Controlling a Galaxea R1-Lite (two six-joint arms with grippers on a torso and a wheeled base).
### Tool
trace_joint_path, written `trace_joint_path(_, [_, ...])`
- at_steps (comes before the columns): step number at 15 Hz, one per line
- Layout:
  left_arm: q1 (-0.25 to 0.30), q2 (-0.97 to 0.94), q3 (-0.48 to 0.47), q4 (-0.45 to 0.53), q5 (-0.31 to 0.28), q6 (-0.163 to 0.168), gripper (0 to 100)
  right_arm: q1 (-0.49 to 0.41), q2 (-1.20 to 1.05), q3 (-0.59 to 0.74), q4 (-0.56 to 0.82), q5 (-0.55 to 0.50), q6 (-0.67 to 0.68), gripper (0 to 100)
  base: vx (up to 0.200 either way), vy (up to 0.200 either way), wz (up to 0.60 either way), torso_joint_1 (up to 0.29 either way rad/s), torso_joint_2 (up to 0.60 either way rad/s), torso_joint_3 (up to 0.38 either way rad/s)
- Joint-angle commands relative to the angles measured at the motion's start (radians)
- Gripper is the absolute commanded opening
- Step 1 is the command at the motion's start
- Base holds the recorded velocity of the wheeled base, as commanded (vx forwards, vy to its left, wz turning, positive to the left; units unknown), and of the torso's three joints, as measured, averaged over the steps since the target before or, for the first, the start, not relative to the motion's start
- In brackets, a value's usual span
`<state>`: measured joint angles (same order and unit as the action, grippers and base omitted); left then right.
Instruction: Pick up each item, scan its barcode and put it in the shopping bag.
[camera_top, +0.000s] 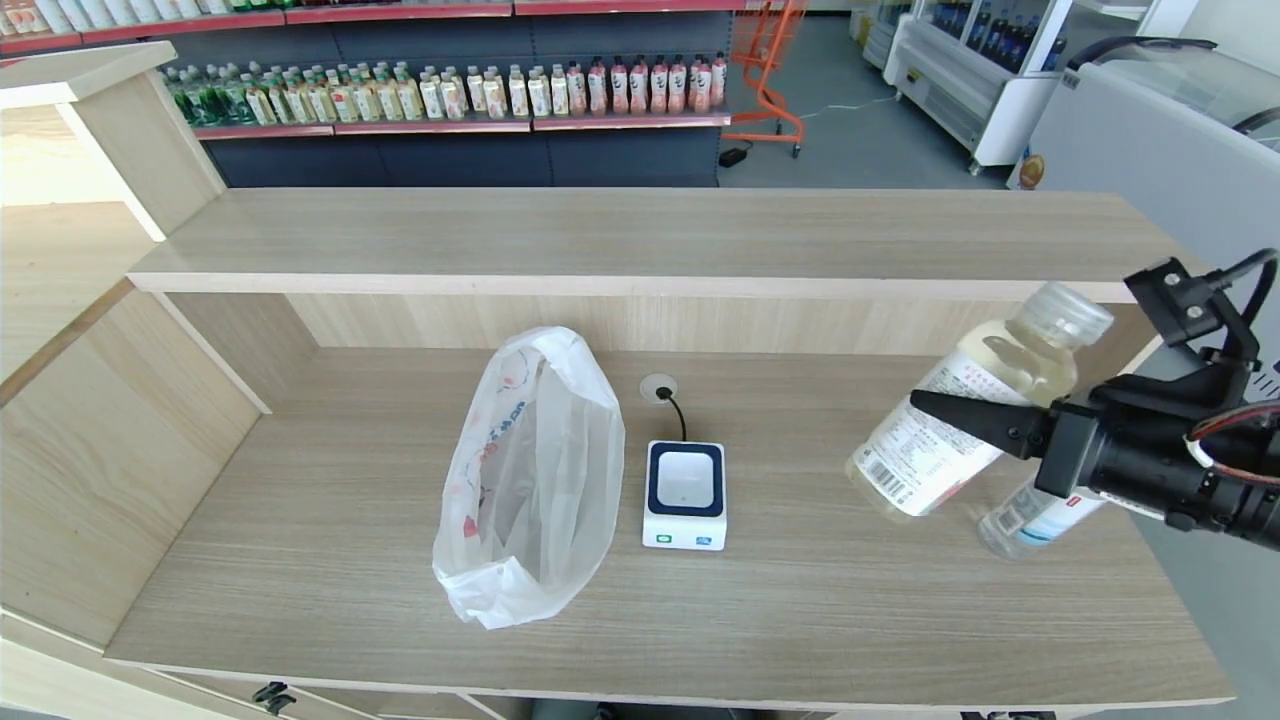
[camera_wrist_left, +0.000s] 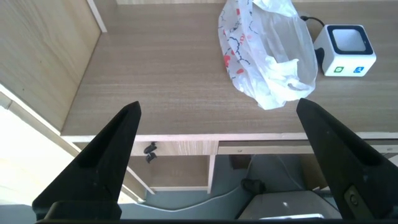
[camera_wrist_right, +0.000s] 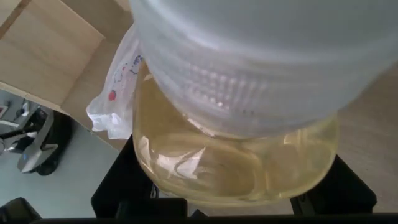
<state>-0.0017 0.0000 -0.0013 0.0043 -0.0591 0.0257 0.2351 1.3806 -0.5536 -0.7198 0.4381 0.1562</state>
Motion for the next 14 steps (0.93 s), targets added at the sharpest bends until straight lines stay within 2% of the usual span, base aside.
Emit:
trace_joint_path(1, [0.0,0.002,0.0,0.0,0.001,0.0,100,-0.003,-0.155,0.049,0.013,-0.056,0.043,0,0.0,0.0,0.0,0.0,0.0,0.0])
trace_joint_path(8, [0.0,0.002,0.0,0.0,0.001,0.0,100,-0.007,-0.232,0.11,0.037,-0.084,0.079,0,0.0,0.0,0.0,0.0,0.0,0.0])
trace_joint_path(9, [0.0,0.002,0.0,0.0,0.001,-0.01,100,-0.028,-0.247,0.112,0.074,-0.084,0.089,0,-0.2,0.2,0.0,0.002,0.0,0.002])
trace_joint_path(14, [0.0,0.002,0.0,0.0,0.001,0.0,100,-0.043,-0.252,0.113,0.083,-0.084,0.112,0,-0.2,0.2,0.0,0.001,0.0,0.002])
